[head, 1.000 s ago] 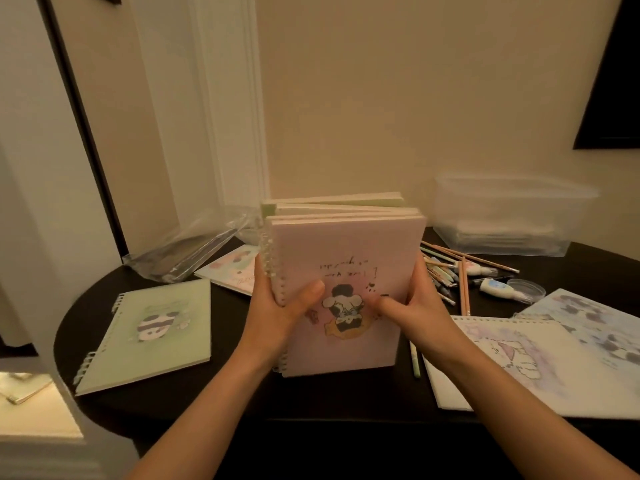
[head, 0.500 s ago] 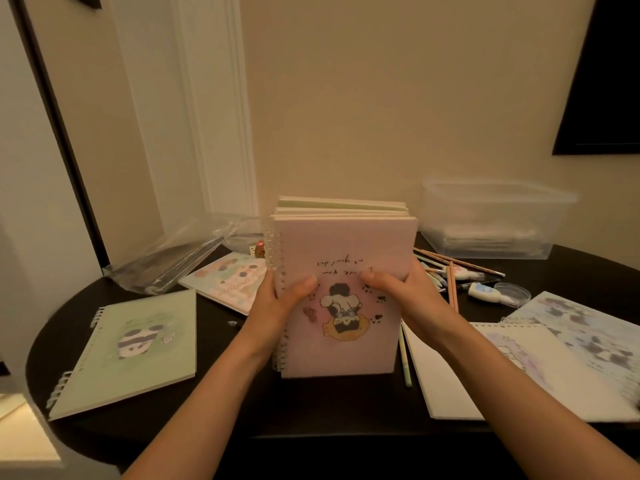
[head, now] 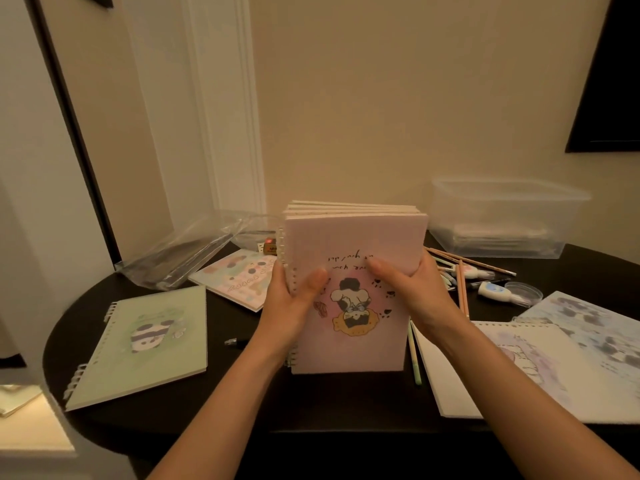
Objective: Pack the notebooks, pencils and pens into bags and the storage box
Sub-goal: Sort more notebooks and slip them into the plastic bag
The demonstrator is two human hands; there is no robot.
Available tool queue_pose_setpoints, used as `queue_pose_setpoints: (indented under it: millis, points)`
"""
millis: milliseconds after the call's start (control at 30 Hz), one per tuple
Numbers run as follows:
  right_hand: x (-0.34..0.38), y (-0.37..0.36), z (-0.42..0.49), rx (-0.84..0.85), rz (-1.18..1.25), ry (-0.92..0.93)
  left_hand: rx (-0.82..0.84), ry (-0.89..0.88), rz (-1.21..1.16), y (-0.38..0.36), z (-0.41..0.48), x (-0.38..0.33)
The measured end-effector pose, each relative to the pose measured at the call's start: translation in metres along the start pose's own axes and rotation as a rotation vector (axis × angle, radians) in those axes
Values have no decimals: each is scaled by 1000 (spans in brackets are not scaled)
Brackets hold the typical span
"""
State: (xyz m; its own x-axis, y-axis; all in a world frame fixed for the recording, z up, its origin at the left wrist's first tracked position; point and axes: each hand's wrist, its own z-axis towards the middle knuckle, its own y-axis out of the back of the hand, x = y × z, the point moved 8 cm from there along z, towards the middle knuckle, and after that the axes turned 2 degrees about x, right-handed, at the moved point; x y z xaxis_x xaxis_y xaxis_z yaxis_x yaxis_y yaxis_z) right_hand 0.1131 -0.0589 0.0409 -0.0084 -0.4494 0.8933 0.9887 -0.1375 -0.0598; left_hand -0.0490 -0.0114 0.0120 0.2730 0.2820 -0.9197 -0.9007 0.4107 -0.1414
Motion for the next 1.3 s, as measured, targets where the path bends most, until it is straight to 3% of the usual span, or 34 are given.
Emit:
queue_pose_setpoints:
  millis: [200,433,600,767,933,1067,1200,1300]
  points:
    - [3,-2,-3,134,-91,-27,-69,-45,23,1,1,1]
    - [19,5,27,35,-143,10,-128,-7,64,-1,29,-9]
    - [32,19,53,-40,-142,-9,-52,152,121,-15,61,-28]
    - [46,47,67,-173,-136,-15,-13,191,259,-16,77,-35]
    - [33,83,75,-399,55,-90,-97,324,-8,-24,75,0]
    - [0,97,71,-584,284,-182,-26,515,-293,-51,69,31]
    - [-34,95,67,-702,446,-225,14,459,-521,-81,77,42]
    - [-55,93,66,-752,487,-248,-118,426,-523,-81,86,59]
